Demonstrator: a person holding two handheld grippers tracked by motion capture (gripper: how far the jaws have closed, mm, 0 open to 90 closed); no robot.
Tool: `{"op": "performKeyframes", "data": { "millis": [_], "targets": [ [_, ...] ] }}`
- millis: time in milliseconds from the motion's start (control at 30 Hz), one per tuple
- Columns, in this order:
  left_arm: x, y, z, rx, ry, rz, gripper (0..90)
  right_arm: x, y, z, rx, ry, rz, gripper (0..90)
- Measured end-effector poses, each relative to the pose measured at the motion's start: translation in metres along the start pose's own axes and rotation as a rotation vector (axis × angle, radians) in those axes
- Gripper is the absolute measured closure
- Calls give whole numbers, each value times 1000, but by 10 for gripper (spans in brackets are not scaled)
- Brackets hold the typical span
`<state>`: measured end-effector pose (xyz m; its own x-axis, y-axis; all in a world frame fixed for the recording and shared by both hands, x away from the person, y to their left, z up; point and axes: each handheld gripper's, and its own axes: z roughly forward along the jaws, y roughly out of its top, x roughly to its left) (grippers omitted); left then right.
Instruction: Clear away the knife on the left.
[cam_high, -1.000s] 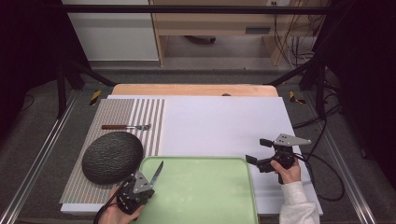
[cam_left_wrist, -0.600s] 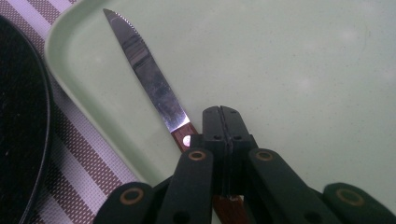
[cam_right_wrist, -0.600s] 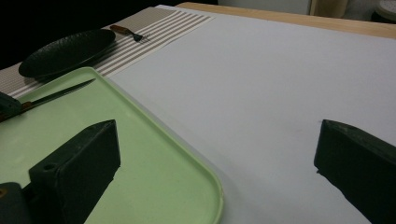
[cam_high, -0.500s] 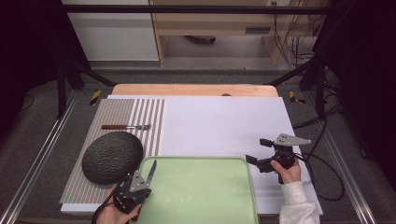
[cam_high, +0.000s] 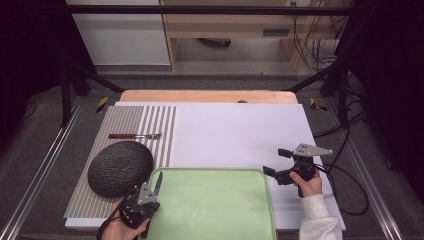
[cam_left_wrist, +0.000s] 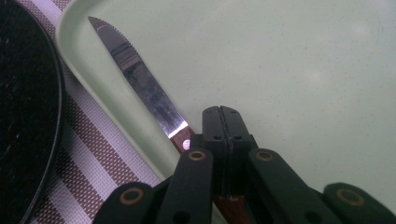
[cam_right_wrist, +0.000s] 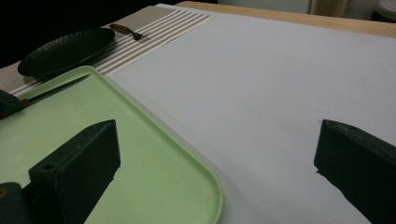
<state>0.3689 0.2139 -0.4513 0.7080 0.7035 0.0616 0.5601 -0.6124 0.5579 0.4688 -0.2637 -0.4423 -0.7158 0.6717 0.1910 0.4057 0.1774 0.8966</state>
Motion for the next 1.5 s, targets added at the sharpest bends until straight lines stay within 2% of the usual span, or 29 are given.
{"op": "performKeyframes", "data": {
  "millis": [233,333,500,633,800,933,1067,1167,1300,1433,1500],
  "targets": [
    [7,3,-10,-88,-30,0,787,0,0,0,1,1,-1,8],
    [13,4,-13,-127,-53,-14,691,0,0,0,3,0,0,8],
    [26,6,-16,-184,-40,-22,506,0,0,0,5,1,-1,8],
    [38,5,-18,-227,-60,-56,353,0,0,1,6,4,0,9],
    [52,3,-22,-262,-66,-74,264,0,0,1,9,5,-3,9],
    [60,4,-27,-288,-59,-48,175,0,0,1,8,3,0,9],
    [66,8,-29,-290,-60,-20,107,0,0,0,7,2,0,9],
    [70,10,-29,-290,-44,18,58,0,0,0,2,1,3,9],
    [77,15,-32,-276,-26,57,40,0,0,0,3,1,4,10],
    [87,19,-33,-236,-10,107,24,0,0,0,5,1,3,10],
    [93,21,-34,-227,-4,119,24,0,0,0,5,0,1,10]
  ]
}}
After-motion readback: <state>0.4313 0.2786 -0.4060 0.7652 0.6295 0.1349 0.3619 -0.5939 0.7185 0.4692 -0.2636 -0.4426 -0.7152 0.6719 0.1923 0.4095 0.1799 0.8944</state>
